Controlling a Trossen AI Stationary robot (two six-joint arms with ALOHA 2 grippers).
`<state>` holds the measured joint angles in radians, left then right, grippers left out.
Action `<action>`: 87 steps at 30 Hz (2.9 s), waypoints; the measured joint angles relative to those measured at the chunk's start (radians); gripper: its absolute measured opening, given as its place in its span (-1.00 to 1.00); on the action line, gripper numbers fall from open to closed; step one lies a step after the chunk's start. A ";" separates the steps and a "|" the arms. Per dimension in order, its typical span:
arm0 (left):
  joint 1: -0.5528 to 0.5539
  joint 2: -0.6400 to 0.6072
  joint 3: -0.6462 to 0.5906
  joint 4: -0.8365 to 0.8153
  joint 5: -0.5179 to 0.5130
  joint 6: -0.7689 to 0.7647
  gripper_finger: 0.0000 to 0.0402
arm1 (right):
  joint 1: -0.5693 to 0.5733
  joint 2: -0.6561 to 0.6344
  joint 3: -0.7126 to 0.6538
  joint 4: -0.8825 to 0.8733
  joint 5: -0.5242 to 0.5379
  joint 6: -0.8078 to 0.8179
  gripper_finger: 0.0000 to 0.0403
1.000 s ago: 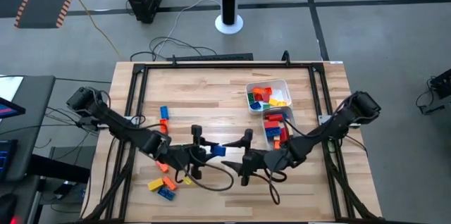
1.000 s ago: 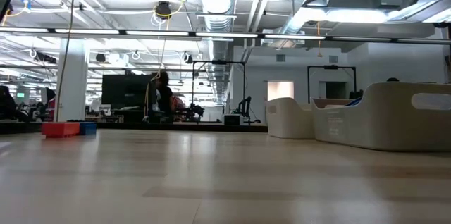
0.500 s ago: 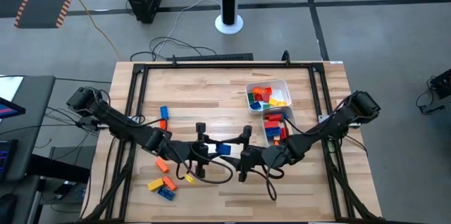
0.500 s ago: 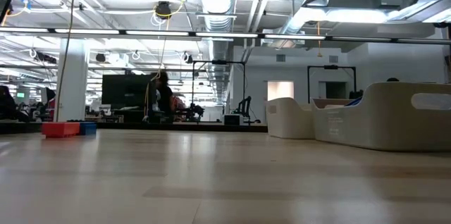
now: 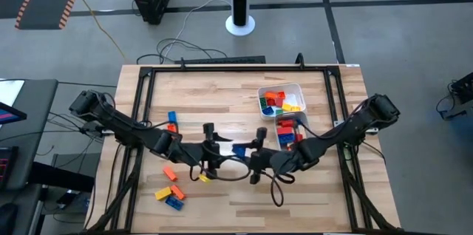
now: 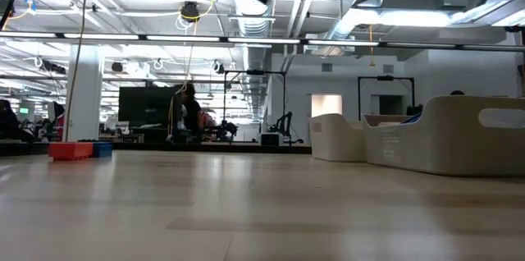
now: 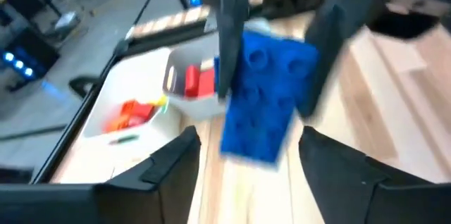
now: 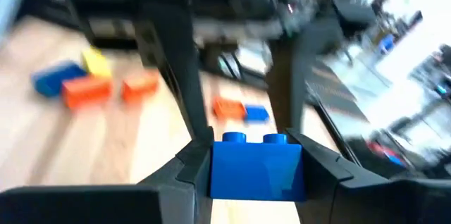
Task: Sort blocks by size
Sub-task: Put the large blue game piece into the gray bin
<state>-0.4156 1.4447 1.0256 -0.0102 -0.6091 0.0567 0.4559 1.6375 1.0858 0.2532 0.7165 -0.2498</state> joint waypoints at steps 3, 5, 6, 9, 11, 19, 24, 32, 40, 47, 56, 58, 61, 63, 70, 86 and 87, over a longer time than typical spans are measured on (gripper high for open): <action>-0.002 -0.039 0.001 -0.134 -0.013 -0.064 0.22 | 0.013 -0.056 0.000 -0.167 0.063 0.093 -0.20; -0.009 -0.073 0.001 -0.262 -0.013 -0.144 0.24 | 0.017 -0.110 0.001 -0.315 0.088 0.218 -0.20; -0.015 -0.089 0.001 -0.330 -0.012 -0.192 0.24 | 0.017 -0.137 0.002 -0.417 0.092 0.299 -0.20; -0.036 -0.150 0.001 -0.517 0.040 -0.378 0.25 | 0.005 -0.198 0.001 -0.739 0.093 0.619 -0.20; -0.047 -0.178 0.001 -0.618 0.116 -0.503 0.25 | -0.009 -0.222 0.000 -0.964 0.092 0.851 -0.20; -0.103 -0.193 0.001 -0.901 0.077 -0.746 0.25 | -0.040 -0.227 -0.062 -1.366 0.023 1.393 0.05; -0.060 -0.185 0.001 -0.998 -0.087 -0.764 0.25 | -0.078 -0.226 -0.105 -1.365 0.014 1.402 0.24; 0.133 -0.185 -0.063 -0.954 -0.037 -0.640 0.25 | -0.099 -0.226 -0.088 -1.372 0.003 1.345 0.26; 0.419 -0.184 -0.204 -0.865 0.142 -0.582 0.25 | -0.147 -0.226 0.048 -1.343 0.075 1.197 0.26; 0.624 -0.185 -0.256 -0.947 0.166 -0.655 0.25 | -0.146 -0.226 0.055 -1.243 0.127 1.081 0.26; 0.733 -0.187 -0.375 -0.892 0.256 -0.643 0.25 | -0.113 -0.226 0.055 -1.239 0.128 1.061 0.27; 0.743 -0.188 -0.387 -0.850 0.274 -0.628 0.25 | -0.113 -0.226 0.055 -1.238 0.128 1.061 0.27; 0.749 -0.188 -0.391 -0.750 0.314 -0.600 0.25 | -0.114 -0.226 0.055 -1.235 0.128 1.061 0.27; 0.755 -0.186 -0.392 -0.698 0.333 -0.588 0.25 | -0.114 -0.226 0.055 -1.234 0.129 1.061 0.27; 0.763 -0.183 -0.396 -0.447 0.531 -0.399 0.25 | -0.114 -0.226 0.055 -1.232 0.130 1.053 0.27; 0.729 -0.166 -0.305 -0.625 0.446 -0.602 0.25 | -0.114 -0.226 0.055 -1.217 0.131 1.049 0.27; 0.723 -0.166 -0.305 -0.624 0.448 -0.602 0.25 | -0.114 -0.226 0.055 -1.211 0.131 1.041 0.27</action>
<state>0.3071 1.2789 0.7204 -0.6345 -0.1607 -0.5449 0.3420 1.4113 1.1412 -0.9578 0.8471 0.7916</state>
